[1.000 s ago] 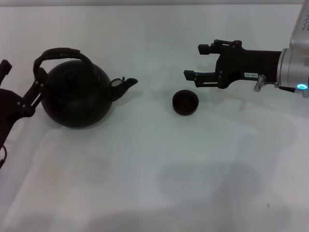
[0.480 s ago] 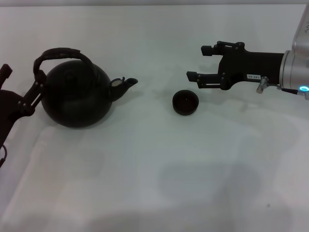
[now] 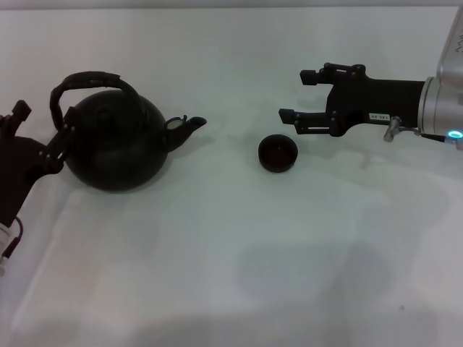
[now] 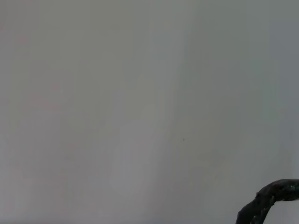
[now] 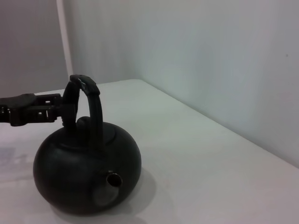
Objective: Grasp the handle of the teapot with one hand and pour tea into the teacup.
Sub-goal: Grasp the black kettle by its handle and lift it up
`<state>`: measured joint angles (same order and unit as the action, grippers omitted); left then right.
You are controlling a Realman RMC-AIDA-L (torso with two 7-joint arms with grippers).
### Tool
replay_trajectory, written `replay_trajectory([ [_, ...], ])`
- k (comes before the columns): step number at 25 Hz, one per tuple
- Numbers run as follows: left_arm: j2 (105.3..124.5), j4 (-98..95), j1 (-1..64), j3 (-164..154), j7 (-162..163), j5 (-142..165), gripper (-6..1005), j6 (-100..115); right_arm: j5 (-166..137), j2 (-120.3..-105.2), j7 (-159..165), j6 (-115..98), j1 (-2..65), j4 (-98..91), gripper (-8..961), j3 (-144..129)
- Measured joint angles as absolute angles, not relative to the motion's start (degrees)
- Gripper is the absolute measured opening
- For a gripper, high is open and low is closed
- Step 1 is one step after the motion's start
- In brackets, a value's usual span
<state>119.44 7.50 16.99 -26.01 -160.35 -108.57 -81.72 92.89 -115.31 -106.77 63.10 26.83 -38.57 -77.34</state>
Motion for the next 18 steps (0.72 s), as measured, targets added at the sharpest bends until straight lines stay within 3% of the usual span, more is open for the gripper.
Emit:
replay_trajectory([
  [16,119.41,7.63,17.77,-26.09,-159.75,-108.18,726,-80.96,92.66,-115.31,-106.78,63.18,26.19,-37.98,841,-77.34],
  [18,119.44,7.65,17.79,-26.06,-159.69,-108.43,656,-80.91,92.65,-115.31,-106.78,63.16,26.19,-37.83,841,-77.34],
])
